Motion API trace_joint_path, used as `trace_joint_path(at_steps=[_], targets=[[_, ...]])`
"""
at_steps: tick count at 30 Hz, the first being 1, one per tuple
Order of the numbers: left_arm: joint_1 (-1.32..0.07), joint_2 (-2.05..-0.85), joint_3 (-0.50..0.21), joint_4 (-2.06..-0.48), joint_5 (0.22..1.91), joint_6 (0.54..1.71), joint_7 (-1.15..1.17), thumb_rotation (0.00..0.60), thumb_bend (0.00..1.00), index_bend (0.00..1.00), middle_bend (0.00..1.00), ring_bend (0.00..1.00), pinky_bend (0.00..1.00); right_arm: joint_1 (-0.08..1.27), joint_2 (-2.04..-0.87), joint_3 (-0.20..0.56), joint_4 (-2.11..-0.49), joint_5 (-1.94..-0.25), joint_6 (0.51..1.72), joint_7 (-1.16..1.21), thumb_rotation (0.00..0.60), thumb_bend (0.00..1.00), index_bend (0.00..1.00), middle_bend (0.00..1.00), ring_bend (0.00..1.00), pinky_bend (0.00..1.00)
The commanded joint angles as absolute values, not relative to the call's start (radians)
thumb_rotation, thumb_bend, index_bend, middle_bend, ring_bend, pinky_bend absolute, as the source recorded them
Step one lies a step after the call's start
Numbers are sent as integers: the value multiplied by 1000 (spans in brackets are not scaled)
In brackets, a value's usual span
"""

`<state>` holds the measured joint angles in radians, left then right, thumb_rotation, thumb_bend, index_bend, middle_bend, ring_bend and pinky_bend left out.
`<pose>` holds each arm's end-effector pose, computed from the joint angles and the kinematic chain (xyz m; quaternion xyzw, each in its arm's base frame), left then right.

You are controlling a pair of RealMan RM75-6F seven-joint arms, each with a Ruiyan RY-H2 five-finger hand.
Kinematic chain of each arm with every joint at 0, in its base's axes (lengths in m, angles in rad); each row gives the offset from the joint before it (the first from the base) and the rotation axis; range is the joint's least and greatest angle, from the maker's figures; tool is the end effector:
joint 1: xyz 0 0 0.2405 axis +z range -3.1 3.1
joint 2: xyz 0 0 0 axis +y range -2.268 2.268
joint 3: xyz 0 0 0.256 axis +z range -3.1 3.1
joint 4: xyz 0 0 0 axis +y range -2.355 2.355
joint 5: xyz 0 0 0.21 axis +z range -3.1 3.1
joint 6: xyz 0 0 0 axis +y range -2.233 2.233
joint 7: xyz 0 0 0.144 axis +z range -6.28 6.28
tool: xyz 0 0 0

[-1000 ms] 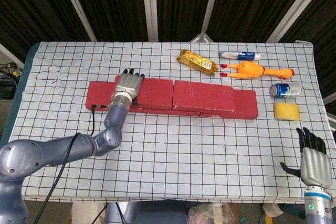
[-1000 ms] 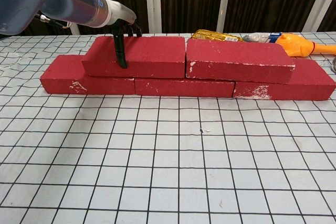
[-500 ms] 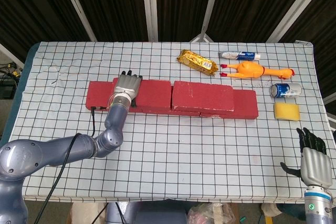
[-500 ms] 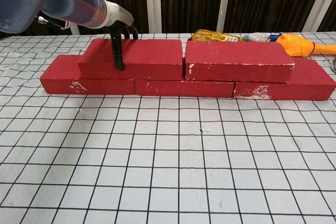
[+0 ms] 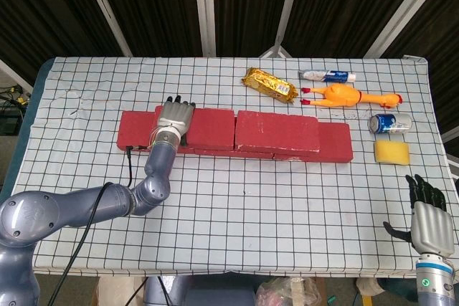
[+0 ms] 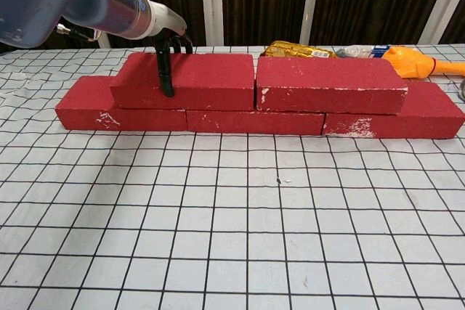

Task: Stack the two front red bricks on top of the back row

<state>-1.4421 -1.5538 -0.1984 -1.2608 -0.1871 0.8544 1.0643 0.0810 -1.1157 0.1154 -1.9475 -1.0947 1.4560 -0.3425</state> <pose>-0.0277 0.4550 -0.0082 -0.7394 -0.3939 -0.1595 0.5222 -0.2925 -0.1776 0.1469 0.5006 -0.4921 0.2951 0.6482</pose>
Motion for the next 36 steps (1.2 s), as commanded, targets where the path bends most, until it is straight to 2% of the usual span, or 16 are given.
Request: trace_joint_path(at_steps=[1,11,25,36], targets=[[-1442,-1553,-203,-1263,-188,858,1069,600,0,263,189,38,77,81,-1116,116,-1948,-1094,1456,-342,600,190,47,0,0,0],[-1438,-1564,-221,-1258,-188,871,1084,600,0,259,184,38,77,83,-1114,116,-1948,-1087,1452,-343,600,190,47,0,0,0],[-1431,-1575,-246,-1252,-204,888,1117,600,0,183,78,30,76,84,-1113,117,-1950,-1079,1450,-343,600,189,47,0,0,0],[-1426,-1581,-263,-1249,-208,890,1132,600,0,142,46,30,76,86,-1114,117,-1953,-1075,1450,-349,600,190,47,0,0,0]])
